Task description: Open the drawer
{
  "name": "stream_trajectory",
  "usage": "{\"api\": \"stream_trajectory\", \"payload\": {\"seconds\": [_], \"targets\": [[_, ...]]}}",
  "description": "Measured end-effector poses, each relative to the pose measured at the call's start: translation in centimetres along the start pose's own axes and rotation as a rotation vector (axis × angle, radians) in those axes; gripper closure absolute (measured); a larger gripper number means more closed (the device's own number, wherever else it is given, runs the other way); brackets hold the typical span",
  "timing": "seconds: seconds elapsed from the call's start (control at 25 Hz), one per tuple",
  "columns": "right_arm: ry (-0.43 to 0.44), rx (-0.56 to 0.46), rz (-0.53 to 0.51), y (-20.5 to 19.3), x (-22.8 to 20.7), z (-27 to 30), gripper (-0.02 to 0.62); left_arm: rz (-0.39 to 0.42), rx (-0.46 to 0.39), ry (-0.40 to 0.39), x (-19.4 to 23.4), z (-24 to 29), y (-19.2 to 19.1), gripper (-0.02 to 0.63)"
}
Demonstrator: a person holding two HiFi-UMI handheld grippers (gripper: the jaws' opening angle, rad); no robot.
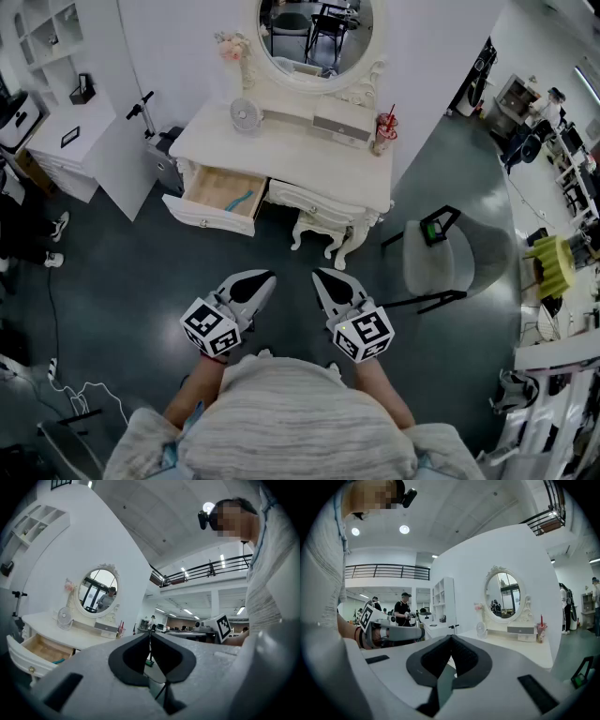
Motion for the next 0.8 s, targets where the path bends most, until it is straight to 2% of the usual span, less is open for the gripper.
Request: {"api": "stream_trajectory", "payload": {"seconds": [0.6, 0.8], "targets": [[-0.010, -0.001, 0.006, -0.2, 0.2, 0.7, 0.586, -0.011, 0.009, -0.018, 0.5, -0.3, -0.2, 0.591], [0.038, -0.061, 0.102, -0.2, 0.7, 1.9, 0.584, -0.007, 0.016, -0.005, 1.4, -1.5, -0.2, 0.591]]}}
Point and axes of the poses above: the fingertips, and each gripper's own axes: z forward along the fingers, x to its left, y out of its top, the point moved 6 cm from there along -z, backward along the fingers, and after that the axes turned 6 degrees about z, right-handed, at the moved point
